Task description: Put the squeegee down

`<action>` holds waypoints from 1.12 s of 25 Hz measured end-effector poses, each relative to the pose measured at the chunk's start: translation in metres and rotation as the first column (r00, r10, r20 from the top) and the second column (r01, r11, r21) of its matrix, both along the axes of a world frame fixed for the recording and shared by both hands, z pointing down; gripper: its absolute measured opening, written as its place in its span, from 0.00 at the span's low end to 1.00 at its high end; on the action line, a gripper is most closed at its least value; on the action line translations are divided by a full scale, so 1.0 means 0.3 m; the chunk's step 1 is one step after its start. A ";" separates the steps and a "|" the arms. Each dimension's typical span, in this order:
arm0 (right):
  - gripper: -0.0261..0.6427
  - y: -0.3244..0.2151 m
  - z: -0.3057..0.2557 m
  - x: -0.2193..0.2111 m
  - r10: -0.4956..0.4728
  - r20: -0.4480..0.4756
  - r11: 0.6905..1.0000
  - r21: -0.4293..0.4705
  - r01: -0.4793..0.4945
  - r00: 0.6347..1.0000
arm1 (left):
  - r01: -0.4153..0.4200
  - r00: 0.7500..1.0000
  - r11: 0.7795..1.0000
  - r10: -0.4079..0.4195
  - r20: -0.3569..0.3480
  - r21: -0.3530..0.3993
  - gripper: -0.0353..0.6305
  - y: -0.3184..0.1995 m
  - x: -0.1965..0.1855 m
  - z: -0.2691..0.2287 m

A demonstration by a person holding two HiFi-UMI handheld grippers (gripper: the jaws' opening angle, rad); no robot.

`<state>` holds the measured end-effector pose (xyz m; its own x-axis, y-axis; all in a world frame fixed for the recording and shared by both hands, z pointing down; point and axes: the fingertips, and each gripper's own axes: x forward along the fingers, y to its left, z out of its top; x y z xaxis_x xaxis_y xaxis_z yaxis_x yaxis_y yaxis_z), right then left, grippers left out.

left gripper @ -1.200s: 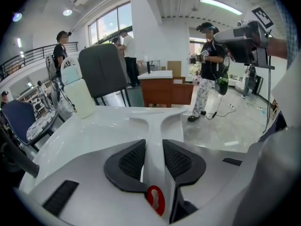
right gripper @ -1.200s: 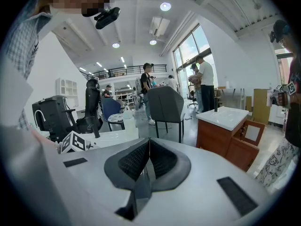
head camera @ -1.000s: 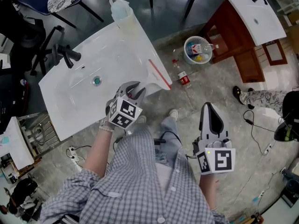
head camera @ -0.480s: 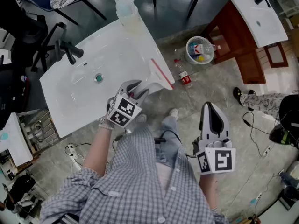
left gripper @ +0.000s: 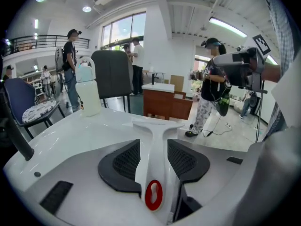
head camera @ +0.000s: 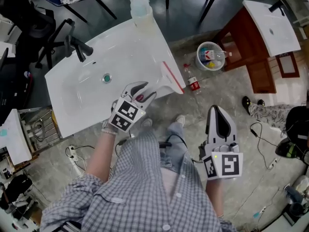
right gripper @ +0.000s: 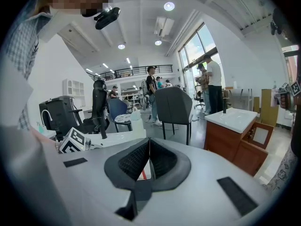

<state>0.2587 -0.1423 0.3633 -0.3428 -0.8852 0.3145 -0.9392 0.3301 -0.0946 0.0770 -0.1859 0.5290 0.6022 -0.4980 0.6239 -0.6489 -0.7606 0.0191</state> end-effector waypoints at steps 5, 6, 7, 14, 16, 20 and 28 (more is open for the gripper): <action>0.06 -0.011 -0.014 -0.036 -0.034 0.003 0.999 0.013 0.033 0.999 | 0.095 0.992 0.995 -0.093 -0.085 0.018 0.27 -0.008 -0.044 -0.076; 0.05 -0.013 -0.017 -0.042 -0.040 0.004 0.999 0.016 0.040 0.999 | 0.113 0.989 0.993 -0.110 -0.099 0.025 0.24 -0.010 -0.052 -0.094; 0.05 -0.015 -0.019 -0.050 -0.048 0.004 0.999 0.019 0.047 0.999 | 0.129 0.986 0.991 -0.125 -0.109 0.032 0.21 -0.011 -0.060 -0.109; 0.05 -0.034 -0.041 -0.113 -0.102 0.011 0.994 0.046 0.101 0.995 | 0.208 0.965 0.974 -0.189 -0.182 0.091 0.07 0.003 -0.106 -0.224; 0.05 -0.041 -0.049 -0.130 -0.118 0.014 0.992 0.055 0.117 0.993 | 0.220 0.960 0.969 -0.194 -0.202 0.114 0.06 0.007 -0.115 -0.263; 0.05 -0.056 -0.070 -0.166 -0.151 0.015 0.986 0.074 0.149 0.988 | 0.245 0.946 0.959 -0.203 -0.253 0.145 0.06 0.016 -0.134 -0.351; 0.05 -0.094 -0.123 -0.243 -0.217 0.018 0.970 0.120 0.213 0.976 | 0.288 0.927 0.931 -0.213 -0.309 0.224 0.06 0.029 -0.177 -0.515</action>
<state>0.1859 -0.1705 0.3265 -0.5371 -0.8196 0.1997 -0.8422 0.5345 -0.0713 0.0238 -0.1773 0.3744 0.5645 -0.7767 0.2796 -0.8161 -0.5759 0.0478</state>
